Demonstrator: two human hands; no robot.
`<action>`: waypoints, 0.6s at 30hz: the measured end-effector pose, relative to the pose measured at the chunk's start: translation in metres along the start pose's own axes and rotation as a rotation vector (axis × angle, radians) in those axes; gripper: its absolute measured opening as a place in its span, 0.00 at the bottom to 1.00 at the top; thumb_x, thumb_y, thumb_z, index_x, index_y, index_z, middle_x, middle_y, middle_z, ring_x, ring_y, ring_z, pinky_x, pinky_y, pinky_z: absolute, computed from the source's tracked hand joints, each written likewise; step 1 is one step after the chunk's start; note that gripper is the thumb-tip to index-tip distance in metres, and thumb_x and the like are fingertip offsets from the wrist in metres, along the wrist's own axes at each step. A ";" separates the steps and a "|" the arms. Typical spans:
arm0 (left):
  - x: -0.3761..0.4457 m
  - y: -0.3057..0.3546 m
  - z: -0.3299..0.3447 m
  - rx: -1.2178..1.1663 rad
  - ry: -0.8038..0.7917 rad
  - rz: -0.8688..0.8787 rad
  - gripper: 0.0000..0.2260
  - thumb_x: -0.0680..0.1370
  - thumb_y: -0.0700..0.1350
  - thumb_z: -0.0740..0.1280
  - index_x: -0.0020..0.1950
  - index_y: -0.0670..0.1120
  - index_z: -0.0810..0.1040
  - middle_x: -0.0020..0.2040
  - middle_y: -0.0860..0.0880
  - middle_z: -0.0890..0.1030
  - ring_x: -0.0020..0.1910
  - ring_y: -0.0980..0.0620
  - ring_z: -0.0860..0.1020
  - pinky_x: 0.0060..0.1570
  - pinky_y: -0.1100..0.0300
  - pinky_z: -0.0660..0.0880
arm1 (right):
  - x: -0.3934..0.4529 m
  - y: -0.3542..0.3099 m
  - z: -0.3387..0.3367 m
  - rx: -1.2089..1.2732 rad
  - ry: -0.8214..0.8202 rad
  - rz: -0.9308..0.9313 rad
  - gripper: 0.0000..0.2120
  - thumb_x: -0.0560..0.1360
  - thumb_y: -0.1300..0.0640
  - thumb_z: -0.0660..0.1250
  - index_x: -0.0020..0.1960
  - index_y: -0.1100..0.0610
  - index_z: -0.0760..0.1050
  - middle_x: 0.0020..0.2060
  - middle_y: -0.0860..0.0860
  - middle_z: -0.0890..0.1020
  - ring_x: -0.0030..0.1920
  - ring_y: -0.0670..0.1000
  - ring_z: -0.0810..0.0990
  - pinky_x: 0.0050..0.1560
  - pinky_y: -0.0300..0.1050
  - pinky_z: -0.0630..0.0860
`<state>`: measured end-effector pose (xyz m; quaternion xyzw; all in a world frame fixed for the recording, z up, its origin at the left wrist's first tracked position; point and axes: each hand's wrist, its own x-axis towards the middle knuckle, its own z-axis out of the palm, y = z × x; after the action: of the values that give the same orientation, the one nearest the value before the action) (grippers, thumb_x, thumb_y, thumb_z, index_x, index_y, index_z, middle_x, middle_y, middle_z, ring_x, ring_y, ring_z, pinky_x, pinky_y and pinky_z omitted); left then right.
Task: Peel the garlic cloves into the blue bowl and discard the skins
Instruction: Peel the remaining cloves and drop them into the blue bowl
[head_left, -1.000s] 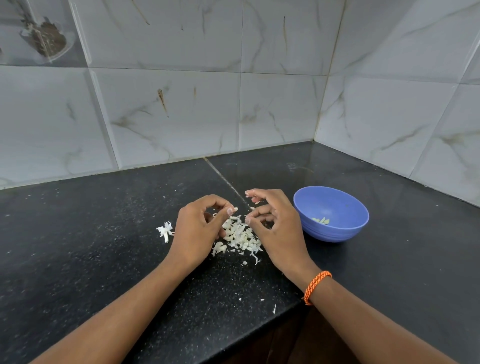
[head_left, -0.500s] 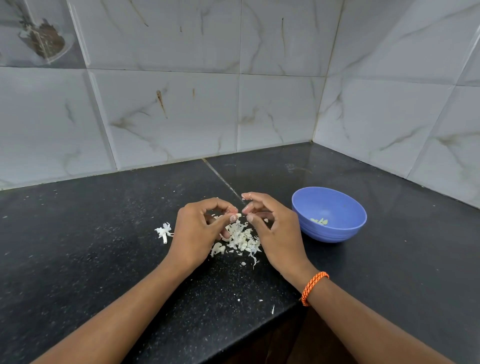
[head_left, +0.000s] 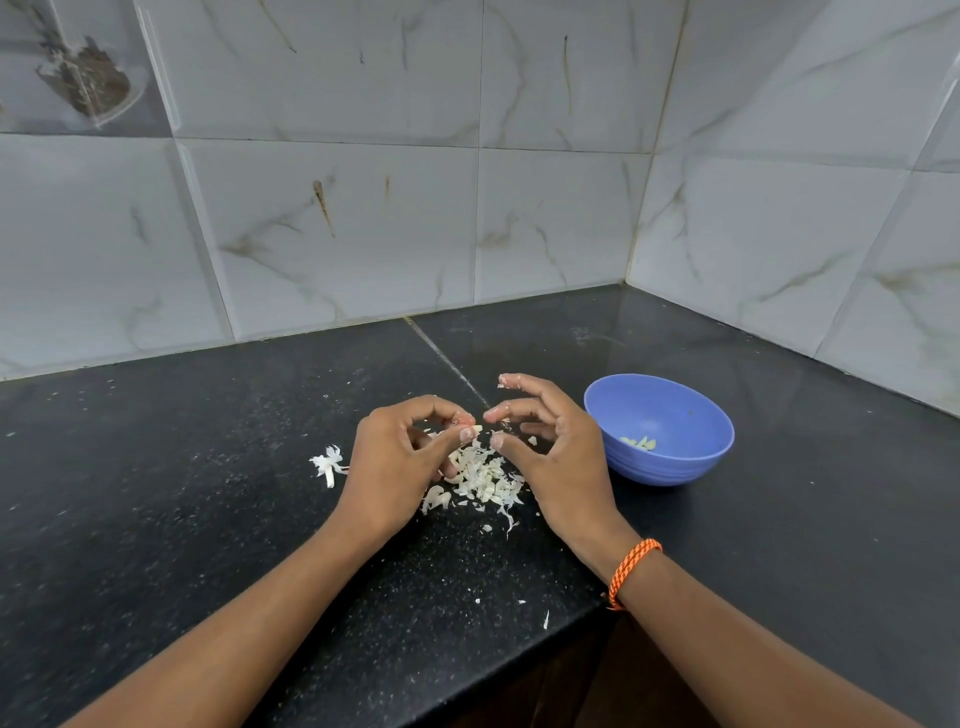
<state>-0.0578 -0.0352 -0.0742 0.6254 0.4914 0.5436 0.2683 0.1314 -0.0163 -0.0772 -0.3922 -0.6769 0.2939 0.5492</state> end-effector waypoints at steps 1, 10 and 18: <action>0.000 0.000 0.000 -0.001 0.002 0.000 0.01 0.80 0.44 0.77 0.49 0.49 0.87 0.43 0.51 0.88 0.33 0.44 0.86 0.39 0.40 0.85 | 0.000 0.001 0.001 -0.029 0.012 -0.018 0.24 0.74 0.64 0.79 0.66 0.46 0.80 0.48 0.43 0.86 0.57 0.48 0.82 0.61 0.51 0.79; 0.000 0.000 -0.001 0.017 0.004 0.007 0.01 0.80 0.44 0.77 0.49 0.50 0.87 0.42 0.50 0.88 0.32 0.46 0.86 0.39 0.41 0.85 | 0.000 0.006 0.002 -0.111 -0.015 -0.022 0.27 0.80 0.65 0.72 0.74 0.44 0.77 0.50 0.39 0.87 0.60 0.47 0.83 0.66 0.52 0.79; 0.002 -0.001 0.000 0.005 0.005 -0.013 0.04 0.79 0.42 0.78 0.48 0.50 0.87 0.44 0.51 0.88 0.32 0.45 0.86 0.40 0.39 0.86 | 0.000 0.006 0.003 -0.160 0.021 -0.093 0.29 0.74 0.69 0.77 0.69 0.46 0.79 0.47 0.45 0.80 0.50 0.49 0.81 0.55 0.42 0.80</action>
<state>-0.0579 -0.0335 -0.0740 0.6215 0.4973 0.5424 0.2688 0.1302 -0.0135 -0.0829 -0.4061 -0.7098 0.2090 0.5362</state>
